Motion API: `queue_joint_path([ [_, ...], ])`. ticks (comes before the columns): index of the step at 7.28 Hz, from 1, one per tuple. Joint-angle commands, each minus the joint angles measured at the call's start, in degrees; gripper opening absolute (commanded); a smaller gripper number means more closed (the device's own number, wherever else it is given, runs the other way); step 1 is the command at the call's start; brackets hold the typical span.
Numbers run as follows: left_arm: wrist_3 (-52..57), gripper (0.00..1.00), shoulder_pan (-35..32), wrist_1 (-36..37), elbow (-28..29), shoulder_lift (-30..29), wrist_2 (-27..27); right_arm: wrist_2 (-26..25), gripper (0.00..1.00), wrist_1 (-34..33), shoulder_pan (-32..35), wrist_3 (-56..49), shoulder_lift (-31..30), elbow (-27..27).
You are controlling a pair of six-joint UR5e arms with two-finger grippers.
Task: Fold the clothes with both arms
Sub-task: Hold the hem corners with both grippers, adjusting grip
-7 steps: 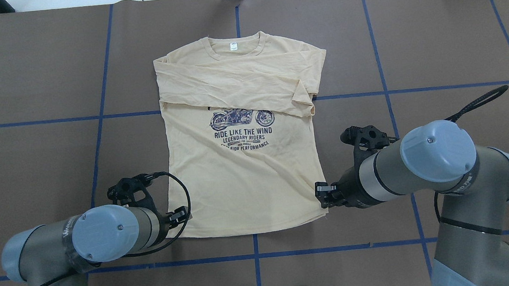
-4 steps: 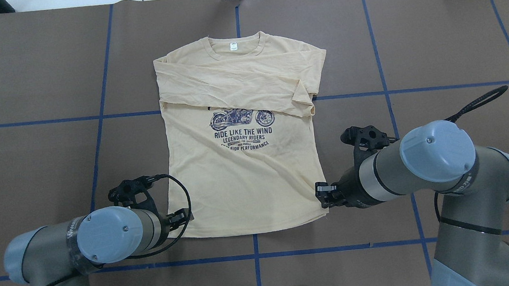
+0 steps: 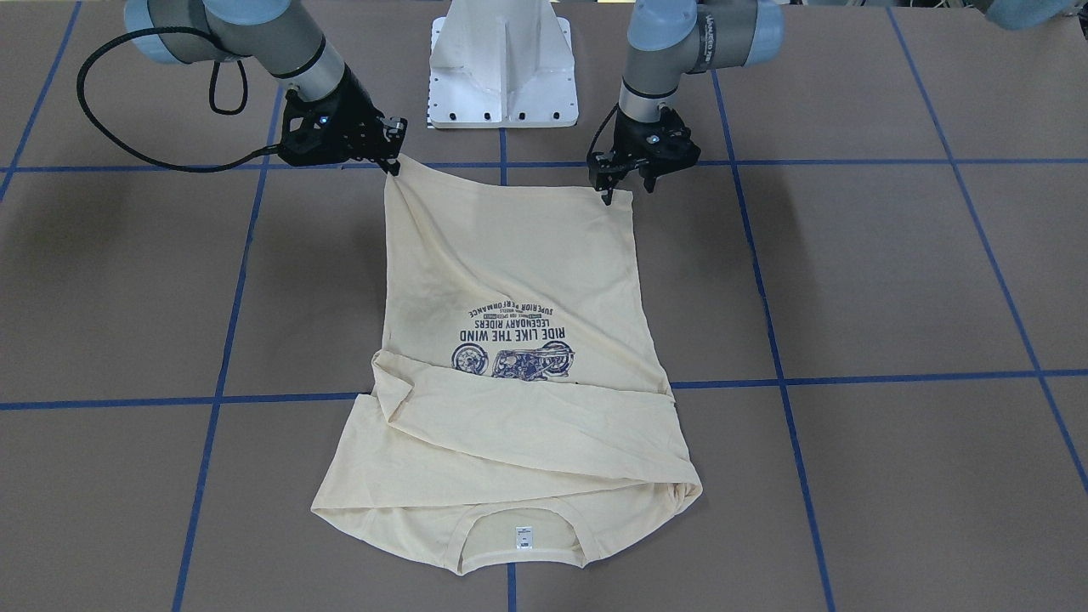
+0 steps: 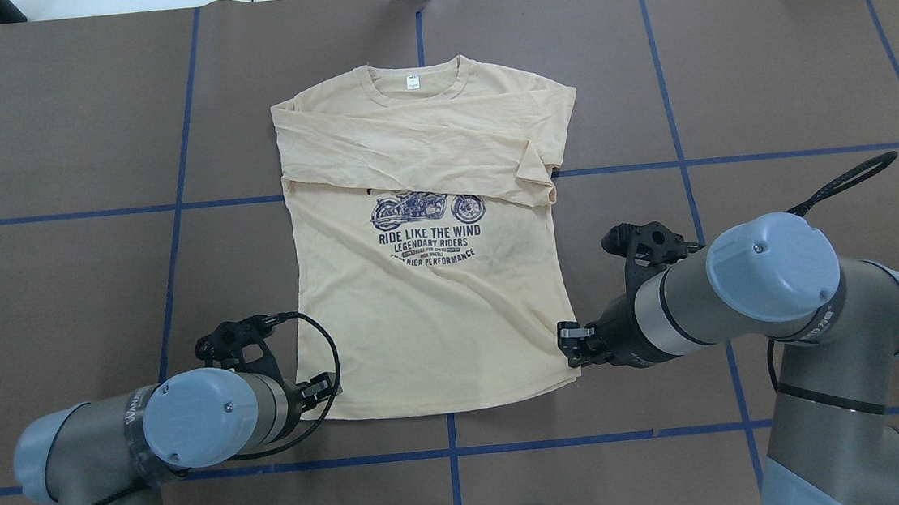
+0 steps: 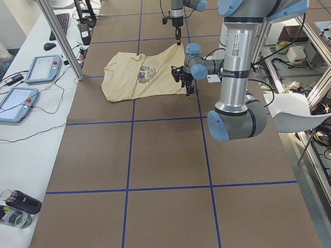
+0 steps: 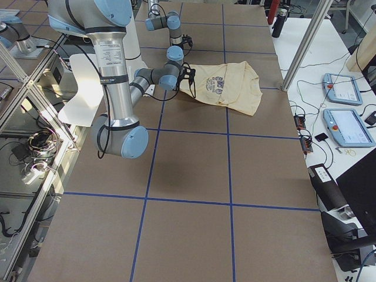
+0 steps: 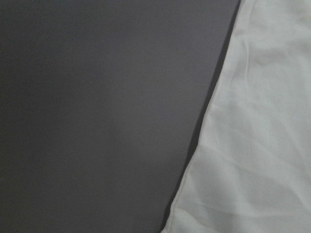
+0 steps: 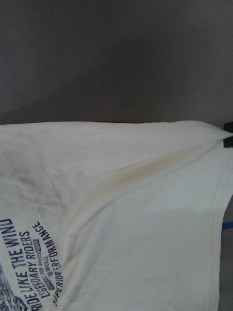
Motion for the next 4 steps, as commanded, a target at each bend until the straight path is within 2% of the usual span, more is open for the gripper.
queue_joint_path([
  [1, 0.0, 0.57, 0.14, 0.0, 0.18, 0.01, 0.0, 0.0, 0.0, 0.0, 0.09, 0.0, 0.0, 0.0],
  [3, 0.0, 0.55, 0.23, -0.09, 0.18, -0.08, 0.0, 0.09, 0.0, 0.0, 0.09, 0.0, -0.35, 0.0],
  [4, 0.0, 0.5, 0.32, -0.09, 0.18, -0.08, 0.0, 0.09, 0.0, 0.09, 0.0, 0.0, -0.35, 0.0],
])
